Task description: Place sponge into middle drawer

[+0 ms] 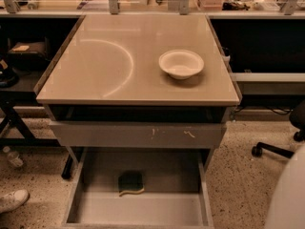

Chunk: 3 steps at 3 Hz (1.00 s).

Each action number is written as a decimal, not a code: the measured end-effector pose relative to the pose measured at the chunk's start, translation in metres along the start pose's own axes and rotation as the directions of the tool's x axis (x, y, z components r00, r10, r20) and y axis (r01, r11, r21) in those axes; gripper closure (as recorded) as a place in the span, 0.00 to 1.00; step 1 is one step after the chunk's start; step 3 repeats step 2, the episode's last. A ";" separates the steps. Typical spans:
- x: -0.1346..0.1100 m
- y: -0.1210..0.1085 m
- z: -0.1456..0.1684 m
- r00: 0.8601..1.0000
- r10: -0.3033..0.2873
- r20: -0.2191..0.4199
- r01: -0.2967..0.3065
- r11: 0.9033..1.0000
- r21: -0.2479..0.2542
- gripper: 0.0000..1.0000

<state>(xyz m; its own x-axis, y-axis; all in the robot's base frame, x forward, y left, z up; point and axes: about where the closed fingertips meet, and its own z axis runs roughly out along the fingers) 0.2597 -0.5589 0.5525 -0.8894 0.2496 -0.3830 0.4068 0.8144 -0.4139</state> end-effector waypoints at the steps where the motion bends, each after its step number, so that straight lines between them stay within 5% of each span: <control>1: 0.019 -0.095 0.013 0.980 0.190 -0.067 -0.179 0.973 0.143 0.00; 2: 0.020 -0.131 0.012 0.976 0.201 -0.083 -0.179 0.960 0.217 0.00; 3: 0.020 -0.131 0.012 0.976 0.201 -0.083 -0.179 0.960 0.217 0.00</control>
Offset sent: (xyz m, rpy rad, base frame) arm -0.0460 -0.0703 0.0180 -0.0438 0.0027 -0.2102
